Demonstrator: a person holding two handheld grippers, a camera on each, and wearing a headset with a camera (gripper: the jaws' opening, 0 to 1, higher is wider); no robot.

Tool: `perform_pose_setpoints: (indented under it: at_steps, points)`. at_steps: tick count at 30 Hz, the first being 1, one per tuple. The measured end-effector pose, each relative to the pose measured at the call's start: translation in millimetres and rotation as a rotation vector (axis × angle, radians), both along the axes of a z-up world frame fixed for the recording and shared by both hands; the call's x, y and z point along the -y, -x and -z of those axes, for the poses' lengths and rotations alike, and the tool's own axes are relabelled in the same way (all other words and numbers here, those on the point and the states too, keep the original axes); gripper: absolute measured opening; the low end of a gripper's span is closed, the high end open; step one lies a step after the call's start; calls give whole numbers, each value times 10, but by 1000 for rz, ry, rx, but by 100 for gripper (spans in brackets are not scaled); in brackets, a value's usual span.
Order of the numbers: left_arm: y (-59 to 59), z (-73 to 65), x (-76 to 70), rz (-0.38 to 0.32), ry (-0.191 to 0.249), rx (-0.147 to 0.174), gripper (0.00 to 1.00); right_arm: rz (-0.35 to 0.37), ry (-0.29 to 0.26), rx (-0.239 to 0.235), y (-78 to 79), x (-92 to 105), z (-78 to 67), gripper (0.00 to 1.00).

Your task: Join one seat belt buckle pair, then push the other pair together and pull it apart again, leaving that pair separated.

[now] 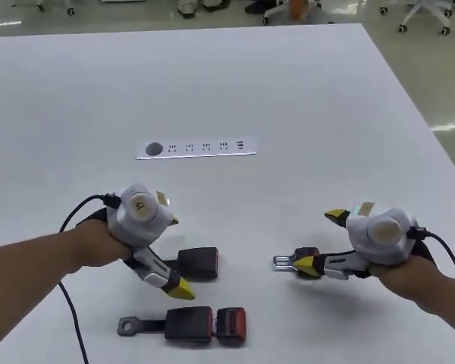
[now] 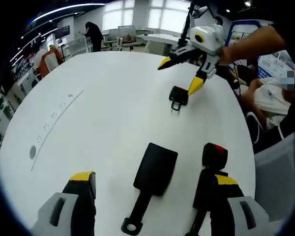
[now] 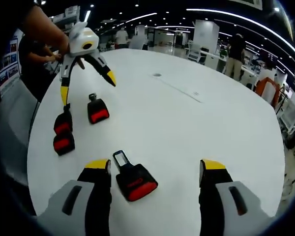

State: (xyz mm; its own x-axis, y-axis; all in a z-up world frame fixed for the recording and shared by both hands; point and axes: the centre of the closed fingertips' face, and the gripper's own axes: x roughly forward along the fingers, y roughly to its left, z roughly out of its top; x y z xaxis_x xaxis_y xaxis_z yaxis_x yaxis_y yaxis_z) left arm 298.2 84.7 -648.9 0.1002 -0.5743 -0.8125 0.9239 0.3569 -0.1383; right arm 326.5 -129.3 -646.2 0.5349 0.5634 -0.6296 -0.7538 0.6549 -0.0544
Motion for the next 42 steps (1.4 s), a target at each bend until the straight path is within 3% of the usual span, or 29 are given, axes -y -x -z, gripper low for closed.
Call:
perform_pose_setpoints:
  at_steps: [4,6,10,13,16,21,29,32,37,42]
  points:
    - [-55,-142,-72,-104,61,18,100,126,-57,17,-6,-2,-77,75]
    - [-74,-204,-125,-142,88,38,100,167,-92,41,5,-35,-195,77]
    - [-27,-356,-202,-212,122,64,100,192,-100,72,8,-75,-277,82]
    - [-36,-422,-338,-278,153,86,100,222,-132,88,42,-144,-371,83]
    - [42,-632,-385,-345,194,120,100,231,-145,102,102,-229,-455,84]
    - [98,-735,-584,-393,227,151,100,247,-165,127,188,-307,-588,85]
    - [317,-971,-751,-476,281,188,100,271,-184,171,365,-386,-781,87]
    - [398,-1015,-832,-506,301,203,100,284,-193,186,430,-369,-784,88]
    - [559,-1052,-995,-545,338,222,100,293,-188,204,675,-387,-879,88]
    - [791,-1168,-1047,-590,378,245,100,308,-190,219,867,-396,-950,89]
